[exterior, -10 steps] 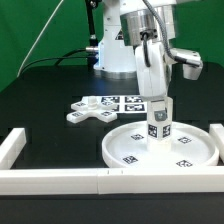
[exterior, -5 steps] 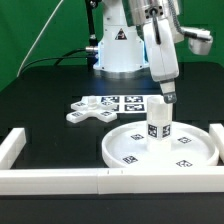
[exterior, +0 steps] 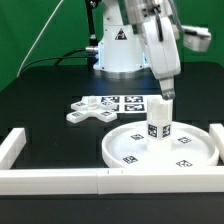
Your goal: Assemble round table
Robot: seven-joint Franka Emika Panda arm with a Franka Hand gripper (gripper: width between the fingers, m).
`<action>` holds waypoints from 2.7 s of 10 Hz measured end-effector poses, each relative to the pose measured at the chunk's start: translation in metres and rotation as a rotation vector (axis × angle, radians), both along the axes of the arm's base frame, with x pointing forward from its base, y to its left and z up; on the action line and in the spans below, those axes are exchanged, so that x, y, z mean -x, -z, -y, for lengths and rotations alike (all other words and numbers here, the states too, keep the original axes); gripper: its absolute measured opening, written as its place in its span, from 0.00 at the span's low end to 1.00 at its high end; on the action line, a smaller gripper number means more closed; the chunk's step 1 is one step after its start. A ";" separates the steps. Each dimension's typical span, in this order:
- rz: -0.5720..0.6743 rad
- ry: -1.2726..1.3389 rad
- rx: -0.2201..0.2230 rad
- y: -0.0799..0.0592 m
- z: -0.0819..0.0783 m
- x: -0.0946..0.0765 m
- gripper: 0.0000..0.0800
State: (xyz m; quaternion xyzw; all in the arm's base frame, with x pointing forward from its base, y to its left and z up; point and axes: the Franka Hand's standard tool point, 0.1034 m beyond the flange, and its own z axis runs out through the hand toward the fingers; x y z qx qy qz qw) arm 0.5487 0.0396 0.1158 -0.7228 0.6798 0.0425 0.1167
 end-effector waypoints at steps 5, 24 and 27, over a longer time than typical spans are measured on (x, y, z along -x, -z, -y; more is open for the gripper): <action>0.034 -0.264 -0.001 -0.006 0.001 0.005 0.81; 0.080 -1.153 0.073 0.034 0.089 0.084 0.81; 0.071 -1.437 0.081 0.047 0.116 0.100 0.81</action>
Offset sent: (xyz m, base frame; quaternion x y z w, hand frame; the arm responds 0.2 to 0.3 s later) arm 0.0000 0.0000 0.0000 0.0000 0.0000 -0.1938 0.9810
